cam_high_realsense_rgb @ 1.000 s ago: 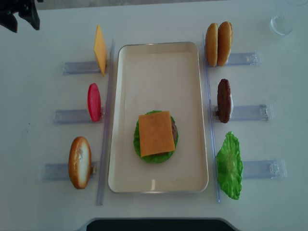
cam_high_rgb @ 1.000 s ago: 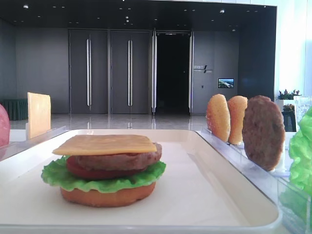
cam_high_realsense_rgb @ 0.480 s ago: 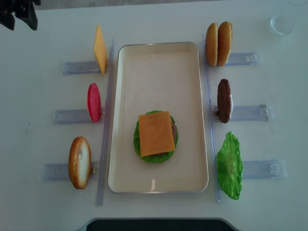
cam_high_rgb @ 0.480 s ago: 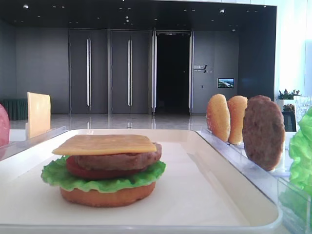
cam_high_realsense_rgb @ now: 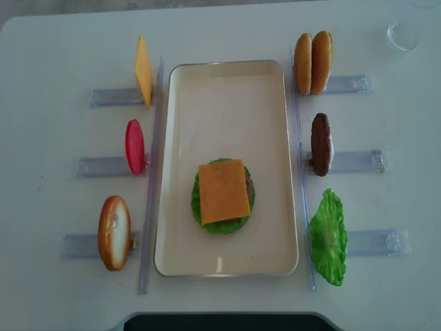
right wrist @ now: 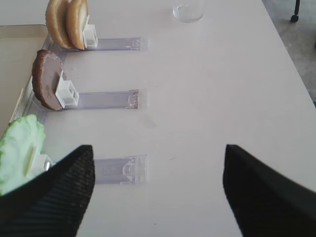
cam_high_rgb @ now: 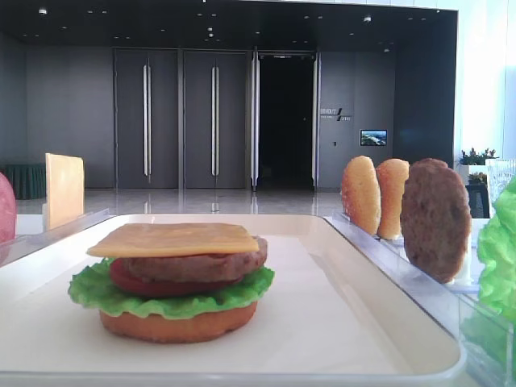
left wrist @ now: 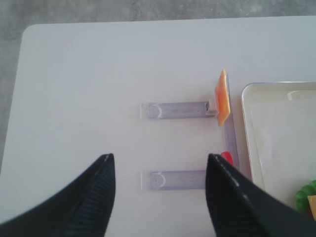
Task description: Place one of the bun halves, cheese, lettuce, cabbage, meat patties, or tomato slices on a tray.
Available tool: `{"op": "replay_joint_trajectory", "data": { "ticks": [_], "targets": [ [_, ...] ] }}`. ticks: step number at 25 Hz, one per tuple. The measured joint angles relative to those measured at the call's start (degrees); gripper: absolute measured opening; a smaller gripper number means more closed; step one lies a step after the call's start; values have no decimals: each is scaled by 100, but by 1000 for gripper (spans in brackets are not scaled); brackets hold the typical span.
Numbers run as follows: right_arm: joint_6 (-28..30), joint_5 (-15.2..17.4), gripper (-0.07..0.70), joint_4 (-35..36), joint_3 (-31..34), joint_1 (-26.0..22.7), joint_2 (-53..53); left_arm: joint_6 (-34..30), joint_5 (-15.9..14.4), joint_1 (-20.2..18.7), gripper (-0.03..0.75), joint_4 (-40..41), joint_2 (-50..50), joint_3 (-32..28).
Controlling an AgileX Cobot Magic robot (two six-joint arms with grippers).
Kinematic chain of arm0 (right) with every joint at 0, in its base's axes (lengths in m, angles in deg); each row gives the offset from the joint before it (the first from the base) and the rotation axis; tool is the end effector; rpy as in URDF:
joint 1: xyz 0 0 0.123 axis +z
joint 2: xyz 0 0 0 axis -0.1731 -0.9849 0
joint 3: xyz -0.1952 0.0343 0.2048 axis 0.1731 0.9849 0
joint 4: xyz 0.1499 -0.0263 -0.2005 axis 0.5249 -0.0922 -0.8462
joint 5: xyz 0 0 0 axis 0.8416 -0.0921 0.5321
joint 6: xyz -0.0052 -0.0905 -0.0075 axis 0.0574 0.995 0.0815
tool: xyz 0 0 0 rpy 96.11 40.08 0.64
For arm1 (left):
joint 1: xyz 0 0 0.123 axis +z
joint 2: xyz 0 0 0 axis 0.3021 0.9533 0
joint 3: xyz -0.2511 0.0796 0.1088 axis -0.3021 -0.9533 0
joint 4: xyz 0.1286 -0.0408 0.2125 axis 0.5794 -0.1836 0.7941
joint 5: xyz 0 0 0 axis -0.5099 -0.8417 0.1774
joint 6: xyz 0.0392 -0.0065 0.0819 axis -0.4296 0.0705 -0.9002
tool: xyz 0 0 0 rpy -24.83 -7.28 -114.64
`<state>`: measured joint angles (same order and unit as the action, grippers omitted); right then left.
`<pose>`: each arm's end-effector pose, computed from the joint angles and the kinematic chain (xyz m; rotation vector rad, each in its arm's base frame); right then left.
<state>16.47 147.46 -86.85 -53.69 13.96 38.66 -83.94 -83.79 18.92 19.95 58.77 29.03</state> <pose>-0.0102 -0.0007 0.2733 -0.0546 2.1012 0.0526 0.2389 0.0100 0.4540 -0.0082 2.4188 0.0864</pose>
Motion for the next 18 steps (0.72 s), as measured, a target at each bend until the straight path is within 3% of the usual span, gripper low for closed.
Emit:
{"op": "replay_joint_trajectory", "data": {
  "ticks": [18],
  "targets": [
    [0,0,515,0,0,0,0,-120,-85,0,444,0,-3716,-2635]
  ]
}}
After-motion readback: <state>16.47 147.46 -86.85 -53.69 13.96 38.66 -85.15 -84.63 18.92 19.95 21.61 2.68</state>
